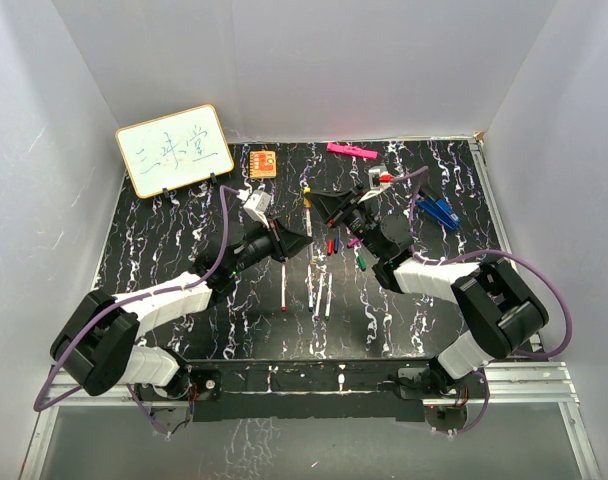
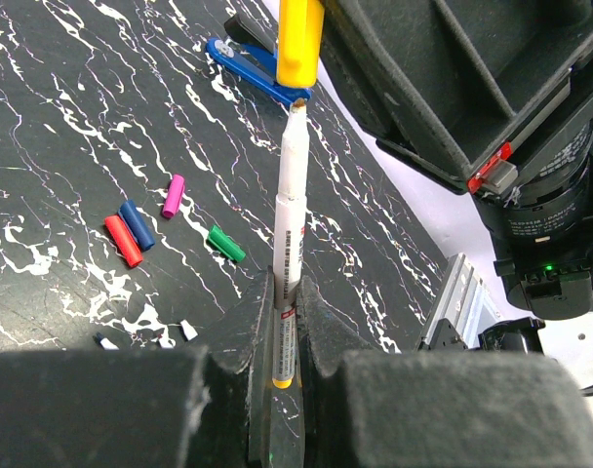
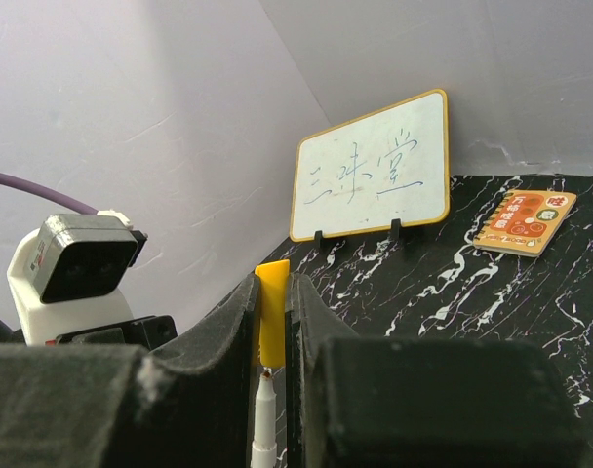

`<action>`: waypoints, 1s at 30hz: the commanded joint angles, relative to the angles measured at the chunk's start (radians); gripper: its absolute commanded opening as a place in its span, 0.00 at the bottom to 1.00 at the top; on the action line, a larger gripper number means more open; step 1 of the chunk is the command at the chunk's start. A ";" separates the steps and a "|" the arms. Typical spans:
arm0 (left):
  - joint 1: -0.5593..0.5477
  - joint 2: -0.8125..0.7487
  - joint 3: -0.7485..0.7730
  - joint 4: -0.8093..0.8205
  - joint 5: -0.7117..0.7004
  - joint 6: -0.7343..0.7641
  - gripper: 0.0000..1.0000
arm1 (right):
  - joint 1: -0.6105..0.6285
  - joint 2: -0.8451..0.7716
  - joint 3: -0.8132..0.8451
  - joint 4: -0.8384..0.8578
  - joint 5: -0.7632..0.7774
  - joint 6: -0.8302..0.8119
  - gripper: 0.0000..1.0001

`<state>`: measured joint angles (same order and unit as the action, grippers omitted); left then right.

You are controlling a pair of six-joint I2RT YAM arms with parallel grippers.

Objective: Insert the pens into the pen caps

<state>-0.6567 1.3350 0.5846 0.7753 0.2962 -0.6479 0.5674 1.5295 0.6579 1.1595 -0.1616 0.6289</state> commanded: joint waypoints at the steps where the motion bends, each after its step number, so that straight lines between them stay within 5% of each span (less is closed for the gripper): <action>1: -0.003 -0.033 0.012 0.041 -0.006 0.010 0.00 | 0.001 -0.001 0.003 0.055 -0.010 -0.012 0.00; 30: -0.003 0.002 0.017 0.047 -0.008 -0.007 0.00 | 0.018 0.011 0.014 0.062 -0.032 0.019 0.00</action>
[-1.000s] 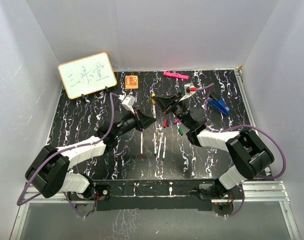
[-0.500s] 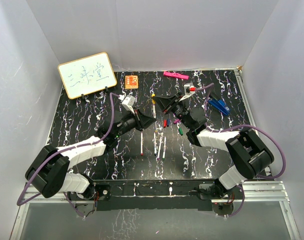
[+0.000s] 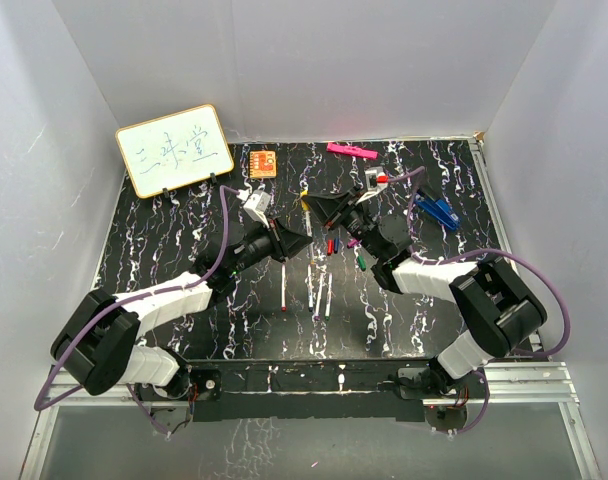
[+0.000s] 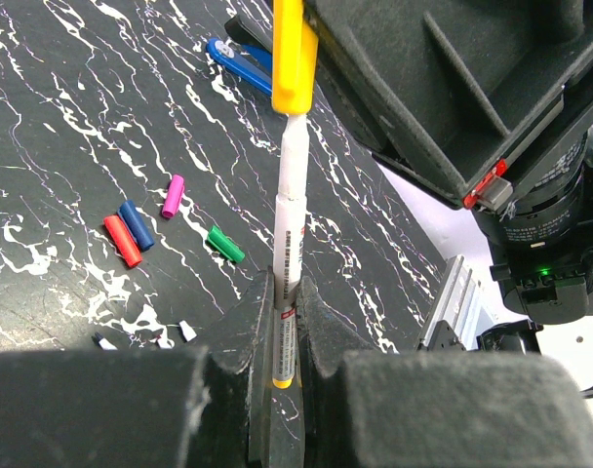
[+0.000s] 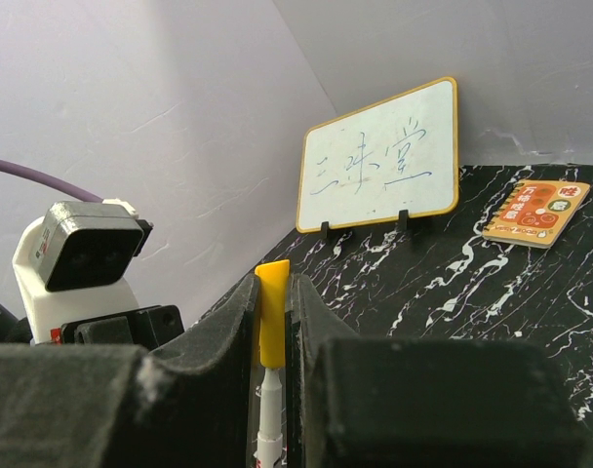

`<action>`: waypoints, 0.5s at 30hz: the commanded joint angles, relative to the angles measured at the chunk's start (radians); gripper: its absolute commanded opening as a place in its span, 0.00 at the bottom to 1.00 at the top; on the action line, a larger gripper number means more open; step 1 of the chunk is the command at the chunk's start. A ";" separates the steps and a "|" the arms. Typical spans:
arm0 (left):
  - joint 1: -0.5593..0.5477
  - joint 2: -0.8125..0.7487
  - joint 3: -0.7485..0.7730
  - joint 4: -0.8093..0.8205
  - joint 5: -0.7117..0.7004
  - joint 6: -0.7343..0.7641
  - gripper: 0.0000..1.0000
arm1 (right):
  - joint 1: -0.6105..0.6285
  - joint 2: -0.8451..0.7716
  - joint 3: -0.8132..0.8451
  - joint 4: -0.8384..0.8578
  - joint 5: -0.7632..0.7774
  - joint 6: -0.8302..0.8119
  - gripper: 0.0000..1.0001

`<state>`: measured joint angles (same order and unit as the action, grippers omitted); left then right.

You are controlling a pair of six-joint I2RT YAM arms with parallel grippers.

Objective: Insert the pens into the pen caps

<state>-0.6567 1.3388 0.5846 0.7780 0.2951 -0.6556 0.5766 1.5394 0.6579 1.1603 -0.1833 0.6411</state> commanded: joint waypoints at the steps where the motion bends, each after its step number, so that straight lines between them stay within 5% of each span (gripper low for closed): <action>1: -0.004 -0.003 0.017 0.044 -0.008 0.002 0.00 | 0.010 0.002 0.015 0.061 -0.012 0.007 0.00; 15: -0.003 -0.054 -0.005 0.071 -0.052 0.007 0.00 | 0.013 -0.002 -0.005 0.024 -0.036 -0.006 0.00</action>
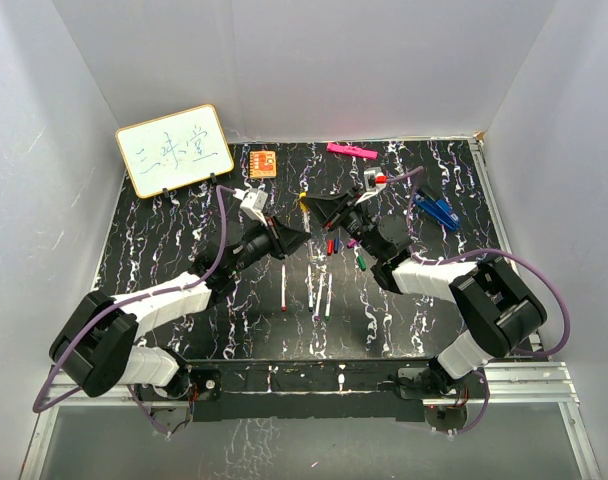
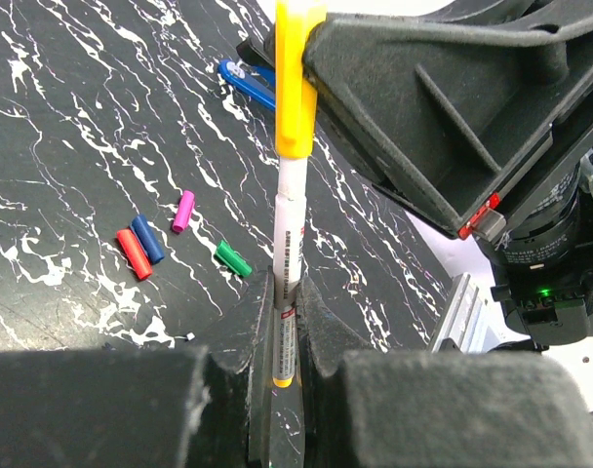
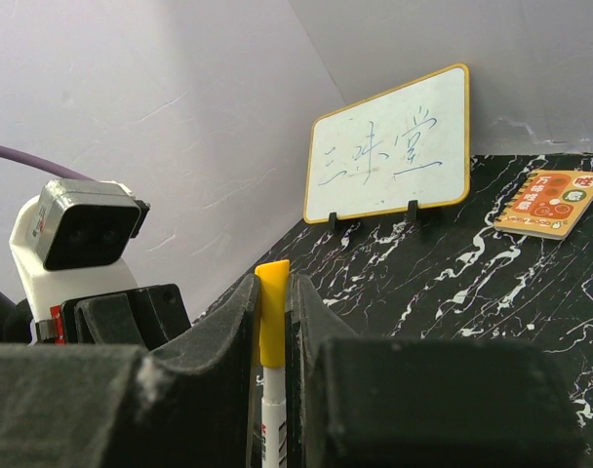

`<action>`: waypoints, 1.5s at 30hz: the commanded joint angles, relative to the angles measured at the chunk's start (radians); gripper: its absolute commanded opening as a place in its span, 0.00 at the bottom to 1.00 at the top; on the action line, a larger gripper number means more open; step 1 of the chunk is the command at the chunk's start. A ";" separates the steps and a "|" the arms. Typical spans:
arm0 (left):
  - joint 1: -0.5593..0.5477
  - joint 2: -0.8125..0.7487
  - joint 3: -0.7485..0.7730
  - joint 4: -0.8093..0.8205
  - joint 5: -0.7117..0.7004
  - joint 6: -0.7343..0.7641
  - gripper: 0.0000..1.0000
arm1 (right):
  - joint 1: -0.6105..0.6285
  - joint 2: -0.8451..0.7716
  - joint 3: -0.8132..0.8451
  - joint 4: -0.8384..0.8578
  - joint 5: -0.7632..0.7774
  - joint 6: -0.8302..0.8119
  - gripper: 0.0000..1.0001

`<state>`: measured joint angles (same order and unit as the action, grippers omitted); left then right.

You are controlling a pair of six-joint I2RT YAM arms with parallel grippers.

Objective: Insert the pens into the pen caps

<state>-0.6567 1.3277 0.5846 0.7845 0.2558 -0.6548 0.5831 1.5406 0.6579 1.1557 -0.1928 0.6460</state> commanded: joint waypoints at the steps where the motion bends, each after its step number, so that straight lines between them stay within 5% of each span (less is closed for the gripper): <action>1: -0.002 -0.043 -0.005 0.076 -0.011 0.007 0.00 | 0.007 -0.002 -0.006 0.023 -0.032 -0.013 0.00; 24: 0.013 -0.149 0.047 0.026 -0.201 0.100 0.00 | 0.024 0.045 0.031 -0.196 -0.148 -0.109 0.00; 45: 0.083 -0.182 0.064 0.084 -0.267 0.127 0.00 | 0.092 0.067 0.024 -0.330 -0.074 -0.180 0.00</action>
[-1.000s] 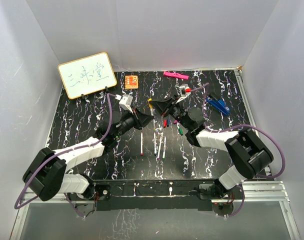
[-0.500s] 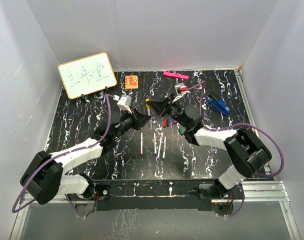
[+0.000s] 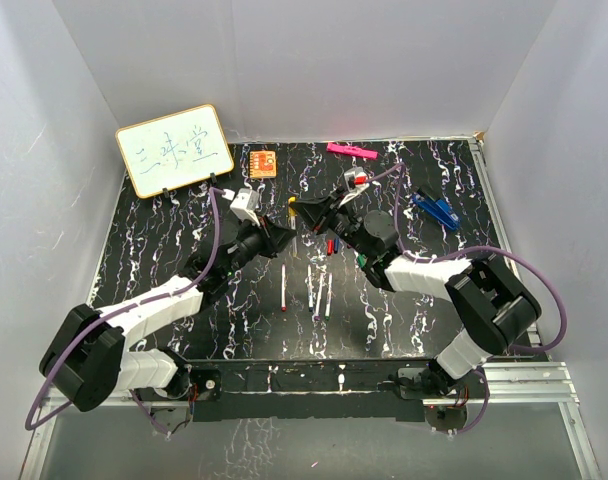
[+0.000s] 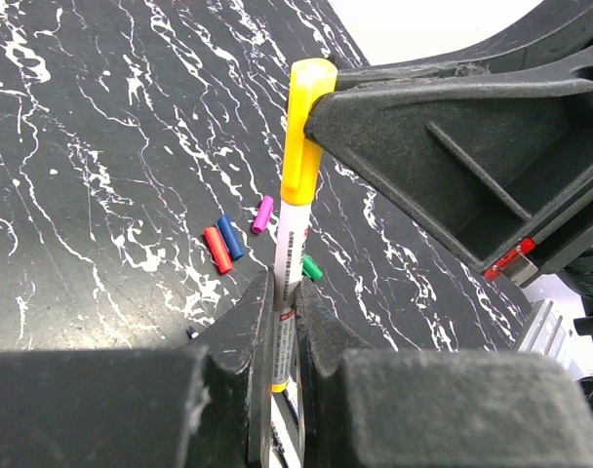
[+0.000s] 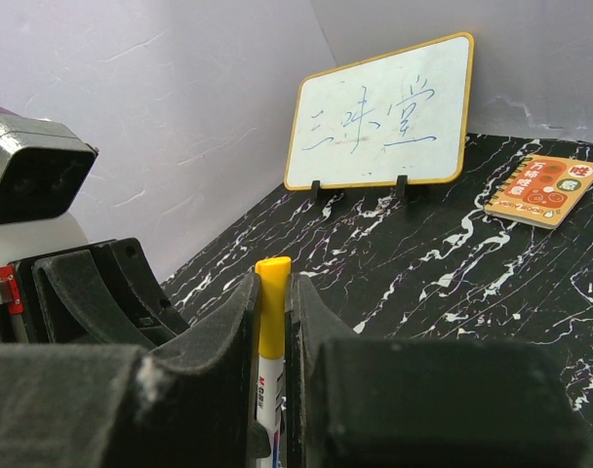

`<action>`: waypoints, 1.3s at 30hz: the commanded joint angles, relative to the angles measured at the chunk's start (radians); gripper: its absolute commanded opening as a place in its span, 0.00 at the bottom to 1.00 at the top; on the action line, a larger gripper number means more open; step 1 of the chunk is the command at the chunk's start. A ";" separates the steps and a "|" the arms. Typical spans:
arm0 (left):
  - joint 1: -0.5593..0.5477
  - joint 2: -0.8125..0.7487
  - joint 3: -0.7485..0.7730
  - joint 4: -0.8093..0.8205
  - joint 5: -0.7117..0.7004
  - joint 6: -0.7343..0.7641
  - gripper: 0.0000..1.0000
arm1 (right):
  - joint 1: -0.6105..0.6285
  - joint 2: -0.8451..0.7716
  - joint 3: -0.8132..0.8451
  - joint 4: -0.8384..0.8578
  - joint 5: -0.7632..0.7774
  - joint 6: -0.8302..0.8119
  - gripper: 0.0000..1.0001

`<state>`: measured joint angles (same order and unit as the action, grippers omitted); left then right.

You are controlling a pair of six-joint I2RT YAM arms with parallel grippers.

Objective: Insert the pens into the pen caps

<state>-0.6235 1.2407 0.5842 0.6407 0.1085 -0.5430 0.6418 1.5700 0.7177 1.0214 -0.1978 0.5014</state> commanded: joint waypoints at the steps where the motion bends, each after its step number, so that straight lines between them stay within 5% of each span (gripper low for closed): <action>1: 0.050 -0.096 0.068 0.219 -0.114 0.018 0.00 | 0.034 0.036 -0.035 -0.195 -0.064 -0.035 0.00; 8: 0.050 -0.050 0.088 0.092 -0.022 0.008 0.00 | 0.034 0.045 0.047 -0.181 -0.011 -0.032 0.00; 14: 0.049 -0.034 0.033 -0.027 0.043 -0.028 0.00 | 0.032 0.061 0.215 -0.142 0.064 -0.071 0.17; 23: 0.050 -0.043 0.047 -0.297 -0.087 0.041 0.00 | 0.029 -0.048 0.264 -0.028 0.261 -0.224 0.63; 27: 0.052 -0.018 0.069 -0.332 -0.132 0.071 0.00 | 0.024 -0.101 0.241 -0.051 0.360 -0.274 0.97; 34: 0.107 0.100 0.172 -0.443 -0.158 0.132 0.00 | -0.034 -0.140 0.205 -0.132 0.416 -0.237 0.98; 39: 0.156 0.190 0.251 -0.522 -0.164 0.158 0.00 | -0.209 -0.125 0.183 -0.152 0.250 0.043 0.98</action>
<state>-0.5007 1.3880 0.7643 0.2054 -0.0303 -0.4255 0.5583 1.4471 0.9207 0.8742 0.1478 0.3378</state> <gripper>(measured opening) 0.056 0.980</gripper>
